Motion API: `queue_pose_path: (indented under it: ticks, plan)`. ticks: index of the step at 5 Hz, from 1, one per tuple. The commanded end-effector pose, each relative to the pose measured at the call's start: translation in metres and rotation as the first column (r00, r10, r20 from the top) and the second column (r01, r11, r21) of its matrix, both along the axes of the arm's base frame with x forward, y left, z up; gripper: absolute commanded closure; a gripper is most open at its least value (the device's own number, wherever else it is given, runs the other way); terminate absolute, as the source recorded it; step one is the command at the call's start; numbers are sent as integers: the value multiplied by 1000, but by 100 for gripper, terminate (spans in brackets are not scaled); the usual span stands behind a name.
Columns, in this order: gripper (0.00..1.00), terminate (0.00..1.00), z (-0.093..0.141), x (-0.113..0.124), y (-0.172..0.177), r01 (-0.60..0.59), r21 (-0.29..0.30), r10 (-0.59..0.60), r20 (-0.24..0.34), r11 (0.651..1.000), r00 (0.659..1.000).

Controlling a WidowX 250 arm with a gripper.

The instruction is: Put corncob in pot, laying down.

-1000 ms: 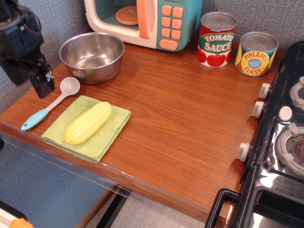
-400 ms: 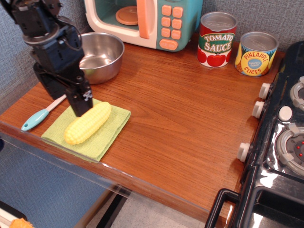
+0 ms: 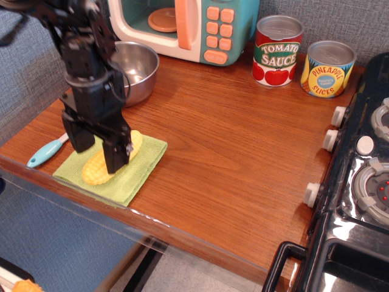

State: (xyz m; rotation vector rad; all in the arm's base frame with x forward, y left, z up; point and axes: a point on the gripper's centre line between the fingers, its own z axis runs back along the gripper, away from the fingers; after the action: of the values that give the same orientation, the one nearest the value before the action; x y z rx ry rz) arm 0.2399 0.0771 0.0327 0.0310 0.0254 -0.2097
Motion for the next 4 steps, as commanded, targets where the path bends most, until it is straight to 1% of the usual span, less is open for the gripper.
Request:
queue_pose_path:
  ticks: [1,2,3,4]
  plan:
    - [0,0,-2,3,-15,46,-33,-45,24,998,999]
    - [100,0,5,1,-20,88,-30,-87,55,996,995]
    - [100,0,28,5,-13,92,-40,-87,113,995,990]
    - [100,0,69,25,14,12,-57,0,217,998,976]
